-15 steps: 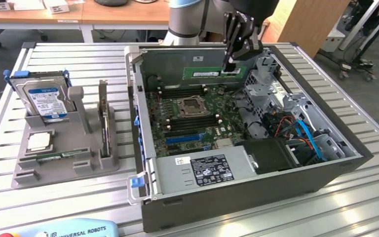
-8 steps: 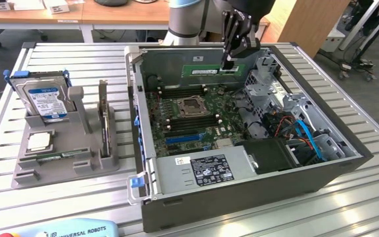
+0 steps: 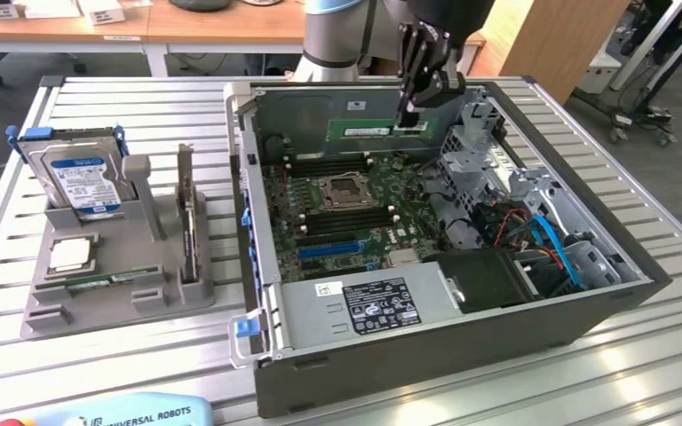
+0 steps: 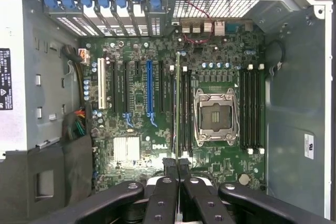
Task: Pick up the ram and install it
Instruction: 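Pick up the ram and move it above insertion slot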
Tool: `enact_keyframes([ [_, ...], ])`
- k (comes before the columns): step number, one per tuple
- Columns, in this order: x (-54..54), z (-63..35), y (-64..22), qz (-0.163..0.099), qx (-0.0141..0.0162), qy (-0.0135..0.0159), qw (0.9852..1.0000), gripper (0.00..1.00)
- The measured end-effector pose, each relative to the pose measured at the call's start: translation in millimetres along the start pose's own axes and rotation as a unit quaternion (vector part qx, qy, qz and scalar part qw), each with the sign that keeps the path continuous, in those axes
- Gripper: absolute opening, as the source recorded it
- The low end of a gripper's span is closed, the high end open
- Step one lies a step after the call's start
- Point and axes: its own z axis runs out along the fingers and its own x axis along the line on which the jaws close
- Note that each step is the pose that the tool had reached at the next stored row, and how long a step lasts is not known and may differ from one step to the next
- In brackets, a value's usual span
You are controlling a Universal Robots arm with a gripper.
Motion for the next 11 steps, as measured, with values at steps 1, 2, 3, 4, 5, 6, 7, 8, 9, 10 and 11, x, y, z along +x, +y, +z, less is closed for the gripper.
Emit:
enact_keyframes([
  [1,-0.4,1.6,-0.1,0.0,0.0,-0.0001,1.0,0.11],
  [2,-0.7,3.2,-0.1,0.0,0.0,-0.0002,1.0,0.11],
  [3,-1.0,4.6,-0.2,0.0,0.0,-0.0001,1.0,0.11],
  [4,-1.2,6.0,-0.3,0.0,0.0,-0.0001,1.0,0.11],
  [5,-1.4,7.5,-0.3,0.0,0.0,0.0,1.0,0.11],
  [6,-1.6,9.1,-0.4,0.0,0.0,0.0,1.0,0.11],
  [7,-1.9,10.8,-0.4,0.0,0.0,0.0,1.0,0.11],
  [8,-2.0,12.5,-0.5,0.0,0.0,0.0,1.0,0.11],
  [9,-2.2,14.1,-0.6,0.0,0.0001,-0.0001,1.0,0.11],
  [10,-2.3,15.2,-0.6,0.0,0.0,-0.0001,1.0,0.11],
  [11,-2.4,15.7,-0.6,0.0,0.0,-0.0001,1.0,0.11],
])
